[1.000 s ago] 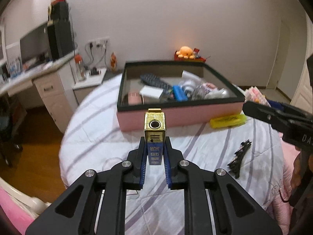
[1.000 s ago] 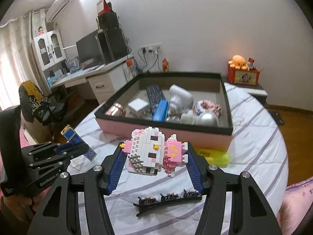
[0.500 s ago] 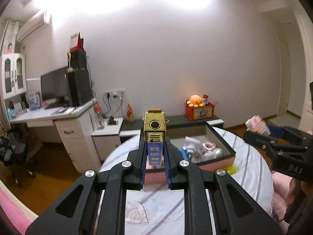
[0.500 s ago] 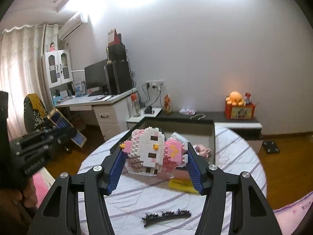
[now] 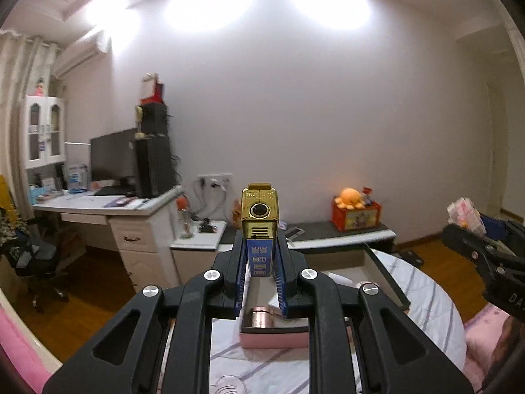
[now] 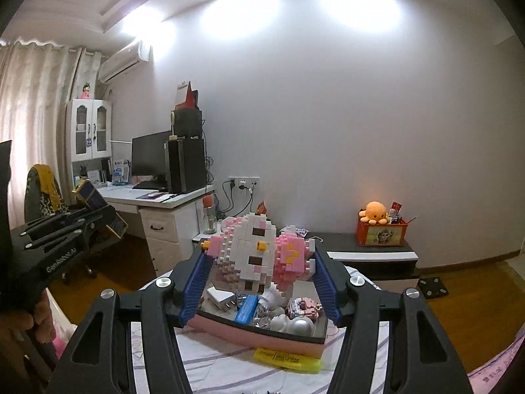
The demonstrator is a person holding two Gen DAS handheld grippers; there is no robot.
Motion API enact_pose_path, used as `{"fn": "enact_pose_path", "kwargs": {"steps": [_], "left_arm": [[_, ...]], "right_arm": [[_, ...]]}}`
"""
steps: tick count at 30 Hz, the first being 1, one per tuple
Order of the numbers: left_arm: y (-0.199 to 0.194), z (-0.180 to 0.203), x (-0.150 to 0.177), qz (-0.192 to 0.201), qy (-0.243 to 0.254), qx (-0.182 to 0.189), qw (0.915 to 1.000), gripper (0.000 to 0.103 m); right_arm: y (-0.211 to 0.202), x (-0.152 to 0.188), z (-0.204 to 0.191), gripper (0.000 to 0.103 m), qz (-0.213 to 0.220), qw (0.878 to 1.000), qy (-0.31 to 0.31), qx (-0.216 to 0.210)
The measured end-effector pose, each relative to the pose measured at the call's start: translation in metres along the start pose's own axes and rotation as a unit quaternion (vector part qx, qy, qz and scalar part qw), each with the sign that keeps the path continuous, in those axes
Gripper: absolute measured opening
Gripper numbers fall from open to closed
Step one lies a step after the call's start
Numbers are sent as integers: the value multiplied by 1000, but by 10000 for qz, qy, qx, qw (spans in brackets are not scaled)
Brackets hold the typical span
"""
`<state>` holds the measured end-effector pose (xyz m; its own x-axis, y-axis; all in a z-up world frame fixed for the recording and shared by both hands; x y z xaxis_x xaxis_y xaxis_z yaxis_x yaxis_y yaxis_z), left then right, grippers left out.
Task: Organize rigid objects
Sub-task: 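Lift the lighter with the left tool while the right tool carries the block figure over the box, then release the lighter and block figure into the pink box with both tools, then withdraw both tools and approach the black hair clip and yellow highlighter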
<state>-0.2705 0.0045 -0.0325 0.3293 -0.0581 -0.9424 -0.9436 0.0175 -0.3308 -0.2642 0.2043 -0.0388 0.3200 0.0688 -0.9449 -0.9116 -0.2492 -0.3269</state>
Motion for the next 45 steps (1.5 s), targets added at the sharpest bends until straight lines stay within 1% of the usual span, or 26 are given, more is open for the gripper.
{"fn": "enact_pose_path", "kwargs": {"steps": [3, 6, 13, 17, 20, 25, 27, 32, 34, 35, 36, 37, 38, 39, 40, 43, 45], "left_arm": [[15, 4, -3, 10, 60, -62, 10000, 15], [31, 11, -6, -55, 41, -25, 10000, 15], [76, 29, 1, -392, 222, -37, 9990, 15], [109, 40, 10, -647, 307, 23, 9974, 15], [134, 47, 22, -878, 401, 41, 9953, 16], [171, 54, 44, -1296, 447, 45, 9905, 16], [185, 55, 52, -1448, 467, 85, 9883, 16], [202, 56, 67, -1708, 510, 112, 9839, 16], [203, 55, 69, -1767, 503, 122, 9829, 17], [202, 55, 70, -1789, 495, 133, 9825, 19], [202, 53, 70, -1803, 484, 132, 9823, 31], [199, 52, 70, -1794, 471, 120, 9826, 50], [196, 51, 68, -1746, 466, 104, 9835, 58], [191, 49, 66, -1675, 457, 79, 9848, 72], [185, 48, 64, -1631, 435, 77, 9856, 80], [169, 41, 56, -1510, 333, 108, 9879, 94], [154, 34, 51, -1429, 266, 68, 9894, 99]], "right_arm": [[10, -2, 4, 60, -25, 10000, 7, -10], [19, -3, 9, 60, -38, 10000, 40, -29], [56, 2, 27, 60, -239, 9995, 196, -54], [86, 12, 35, 60, -522, 9983, 247, -82], [112, 23, 40, 60, -820, 9961, 297, -145], [155, 49, 40, 61, -1420, 9888, 317, -333], [166, 57, 41, 61, -1562, 9865, 329, -362], [187, 72, 45, 61, -1910, 9803, 370, -333], [190, 75, 45, 61, -1959, 9793, 392, -310], [191, 77, 45, 61, -1994, 9787, 388, -300], [191, 77, 45, 61, -2007, 9784, 395, -299], [191, 77, 45, 66, -1991, 9787, 409, -293], [188, 75, 45, 76, -1947, 9796, 418, -262], [186, 74, 45, 82, -1909, 9805, 419, -230], [182, 71, 44, 83, -1834, 9819, 423, -215], [171, 63, 43, 83, -1714, 9838, 466, -241], [161, 58, 42, 83, -1611, 9857, 463, -189]]}}
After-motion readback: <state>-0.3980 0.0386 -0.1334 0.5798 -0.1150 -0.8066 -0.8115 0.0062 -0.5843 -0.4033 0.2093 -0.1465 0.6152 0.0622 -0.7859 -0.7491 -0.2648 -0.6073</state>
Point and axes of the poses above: each gripper's, at about its wrist camera, not at the fingertips, and y roughly the way its jaws point, z to its right, x to its underside, the point moved 6 cm from there along y, roughly the way its jaws point, and after that the axes turned 7 degrees about -z, right-handed, at the moved point
